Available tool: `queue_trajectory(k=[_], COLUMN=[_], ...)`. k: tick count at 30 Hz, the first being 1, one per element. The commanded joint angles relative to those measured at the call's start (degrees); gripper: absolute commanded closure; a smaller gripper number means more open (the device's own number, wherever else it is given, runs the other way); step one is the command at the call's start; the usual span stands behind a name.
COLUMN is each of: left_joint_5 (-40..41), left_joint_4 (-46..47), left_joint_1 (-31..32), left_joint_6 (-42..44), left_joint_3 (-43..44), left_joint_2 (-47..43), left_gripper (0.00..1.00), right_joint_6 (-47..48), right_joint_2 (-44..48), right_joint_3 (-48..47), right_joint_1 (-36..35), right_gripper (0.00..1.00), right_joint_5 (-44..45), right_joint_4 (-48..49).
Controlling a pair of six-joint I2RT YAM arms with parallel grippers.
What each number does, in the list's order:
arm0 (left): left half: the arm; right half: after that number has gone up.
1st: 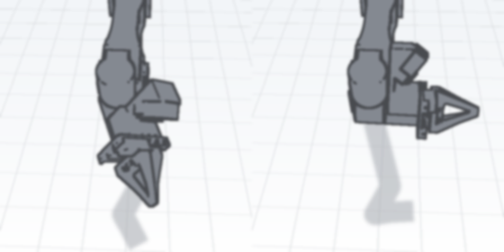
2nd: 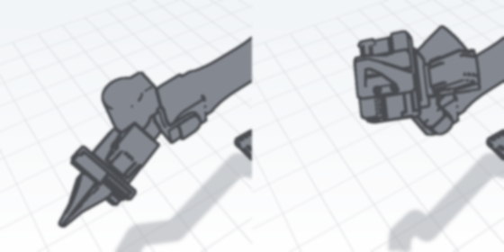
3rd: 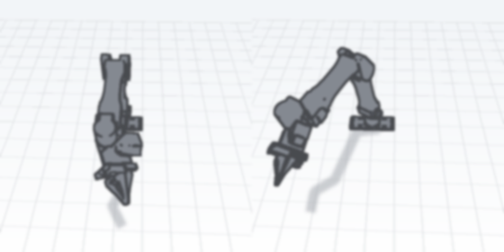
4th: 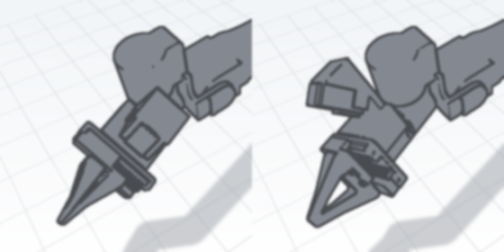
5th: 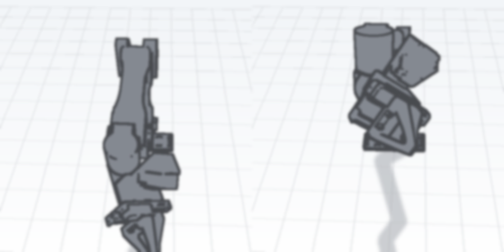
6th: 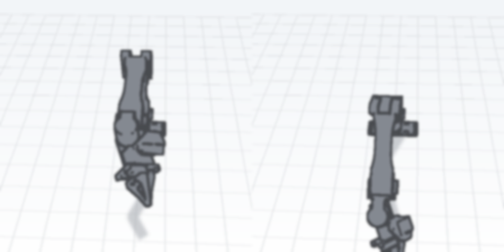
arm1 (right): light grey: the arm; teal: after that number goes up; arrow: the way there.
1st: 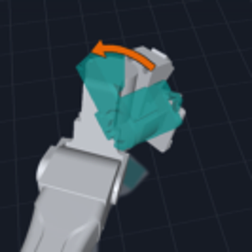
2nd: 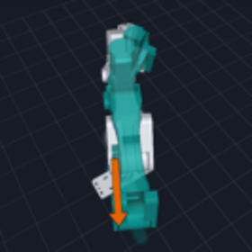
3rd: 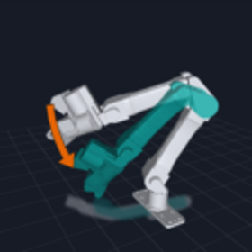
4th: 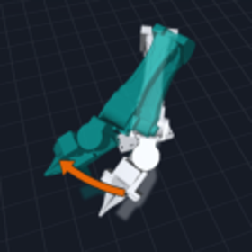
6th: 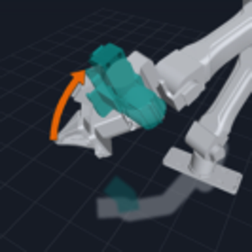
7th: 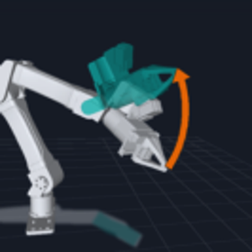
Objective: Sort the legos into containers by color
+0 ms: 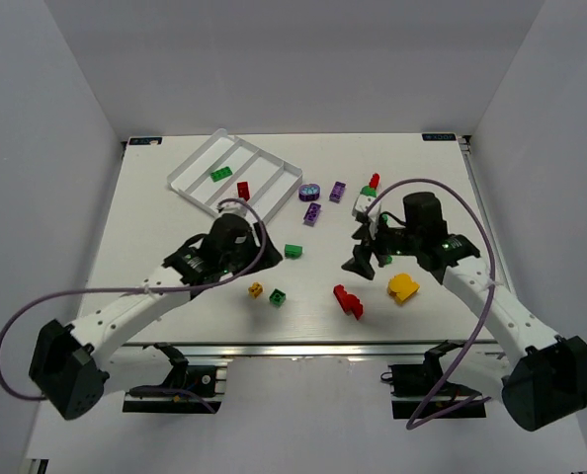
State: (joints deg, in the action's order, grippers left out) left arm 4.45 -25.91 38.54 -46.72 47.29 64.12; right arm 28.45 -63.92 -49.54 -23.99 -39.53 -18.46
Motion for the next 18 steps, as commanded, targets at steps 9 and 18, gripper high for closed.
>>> queue_trajectory(k=[9, 18], left_joint_5=[15.2, 17.1], left_joint_4=[-8.3, -14.9], left_joint_1=[8.4, 8.6], left_joint_6=[-7.2, -7.7], left_joint_3=[13.1, 22.0], left_joint_2=[11.7, 18.0], left_gripper=[0.16, 0.13], right_joint_6=[-6.4, -8.4], right_joint_2=[8.0, 7.1], right_joint_3=[3.7, 3.0], right_joint_1=[7.1, 8.6], right_gripper=[0.28, 0.57], right_joint_5=[8.9, 7.3], right_joint_4=[-8.7, -12.7])
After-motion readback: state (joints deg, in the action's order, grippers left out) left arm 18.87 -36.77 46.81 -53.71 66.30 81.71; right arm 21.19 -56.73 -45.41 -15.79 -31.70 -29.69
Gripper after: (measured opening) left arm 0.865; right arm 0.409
